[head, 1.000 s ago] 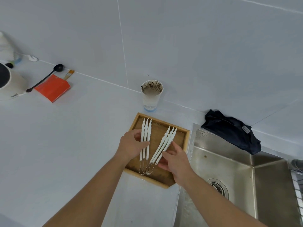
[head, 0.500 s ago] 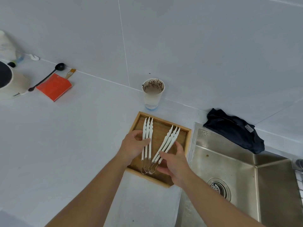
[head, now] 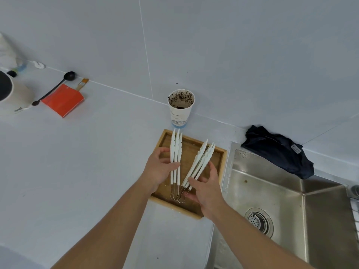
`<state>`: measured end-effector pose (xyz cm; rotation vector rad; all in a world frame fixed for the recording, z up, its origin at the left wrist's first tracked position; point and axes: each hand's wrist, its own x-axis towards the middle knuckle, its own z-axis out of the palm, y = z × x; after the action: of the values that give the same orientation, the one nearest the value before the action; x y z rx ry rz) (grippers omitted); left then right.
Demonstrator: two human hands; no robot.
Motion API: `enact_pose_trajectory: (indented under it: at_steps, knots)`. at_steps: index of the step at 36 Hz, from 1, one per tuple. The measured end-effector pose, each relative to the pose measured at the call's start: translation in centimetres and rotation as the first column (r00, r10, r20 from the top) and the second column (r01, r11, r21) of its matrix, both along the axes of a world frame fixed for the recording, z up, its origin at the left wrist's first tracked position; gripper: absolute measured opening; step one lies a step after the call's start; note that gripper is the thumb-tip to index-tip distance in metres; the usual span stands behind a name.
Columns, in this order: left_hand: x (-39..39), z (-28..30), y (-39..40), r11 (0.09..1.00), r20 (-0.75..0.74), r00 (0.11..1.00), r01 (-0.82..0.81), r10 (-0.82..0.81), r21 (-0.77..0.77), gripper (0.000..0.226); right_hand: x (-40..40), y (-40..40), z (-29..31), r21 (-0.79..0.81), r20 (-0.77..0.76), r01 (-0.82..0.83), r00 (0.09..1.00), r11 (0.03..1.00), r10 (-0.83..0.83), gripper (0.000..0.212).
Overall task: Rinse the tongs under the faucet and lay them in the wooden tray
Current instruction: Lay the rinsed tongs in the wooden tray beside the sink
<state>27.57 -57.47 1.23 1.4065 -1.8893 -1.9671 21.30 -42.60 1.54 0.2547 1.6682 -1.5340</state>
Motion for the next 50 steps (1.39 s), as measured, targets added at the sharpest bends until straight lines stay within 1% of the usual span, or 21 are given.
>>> enact_pose_trajectory:
  at_steps: [4,9,11,13,15,17,19,21,25,31,33,35,37,42,47,50]
  knots:
    - [0.4,-0.6,-0.5,0.999,0.022,0.999,-0.038,0.038,0.006,0.052,0.5,0.0,-0.2,-0.021,0.014,-0.015,1.000,1.000,0.015,0.092]
    - [0.8,-1.4,-1.2,0.998,0.077,0.997,0.008,-0.004,-0.061,0.049,1.2,-0.2,-0.5,-0.012,0.019,0.000,1.000,1.000,0.000,0.091]
    - [0.8,-1.5,-1.3,0.992,0.110,0.994,0.028,-0.014,-0.126,0.050,1.6,-0.2,-0.5,0.013,0.006,-0.007,1.000,1.000,0.007,0.088]
    - [0.8,-1.5,-1.1,0.970,0.162,0.986,0.071,-0.034,-0.231,0.052,1.7,-0.2,-0.4,0.073,-0.034,-0.031,0.999,0.997,0.034,0.082]
    - [0.5,-1.2,-0.7,0.929,0.221,0.973,0.135,-0.060,-0.345,0.051,1.5,-0.1,-0.4,0.137,-0.080,-0.055,0.995,0.989,0.067,0.076]
    - [0.3,-1.0,-0.5,0.887,0.247,0.967,0.174,-0.070,-0.428,0.044,1.1,0.2,-0.3,0.179,-0.116,-0.085,0.987,0.980,0.107,0.074]
    - [0.2,-1.0,-0.4,0.860,0.248,0.965,0.193,-0.081,-0.473,0.040,0.6,0.5,-0.3,0.198,-0.136,-0.103,0.982,0.975,0.131,0.076]
    - [0.1,-1.1,-0.6,0.846,0.242,0.966,0.201,-0.088,-0.494,0.042,0.2,0.7,-0.2,0.208,-0.139,-0.112,0.980,0.972,0.143,0.077]
    - [-0.2,-1.2,-0.6,0.847,0.246,0.964,0.211,-0.098,-0.488,0.040,-0.4,0.5,-0.4,0.194,-0.116,-0.117,0.983,0.974,0.142,0.077]
    - [-0.5,-1.2,-0.1,0.877,0.240,0.961,0.228,-0.134,-0.423,0.064,-0.9,0.0,-0.3,0.219,-0.148,-0.123,0.976,0.968,0.158,0.078]
    - [-0.5,-1.3,0.2,0.869,0.269,0.952,0.253,-0.145,-0.426,0.076,-0.9,0.1,-0.2,0.211,-0.135,-0.120,0.979,0.970,0.150,0.079]
    - [-0.5,-1.6,0.3,0.849,0.289,0.944,0.279,-0.158,-0.448,0.081,-0.9,0.2,-0.2,0.207,-0.123,-0.114,0.982,0.972,0.141,0.081]
    - [-0.4,-1.7,0.2,0.854,0.278,0.946,0.280,-0.167,-0.438,0.076,-1.0,0.4,-0.2,0.200,-0.104,-0.101,0.987,0.974,0.124,0.081]
    - [-0.3,-2.0,-0.6,0.922,0.219,0.972,0.165,-0.090,-0.350,0.051,-1.2,0.2,-0.3,0.169,-0.051,-0.068,0.996,0.983,0.078,0.081]
    - [-0.4,-2.1,-0.9,0.915,0.230,0.970,0.160,-0.077,-0.370,0.047,-0.7,-0.4,-0.5,0.133,-0.050,-0.060,0.996,0.989,0.067,0.086]
    - [-0.4,-2.2,-0.8,0.917,0.234,0.970,0.150,-0.064,-0.371,0.045,-0.7,-0.3,-0.6,0.133,-0.069,-0.053,0.996,0.990,0.063,0.080]
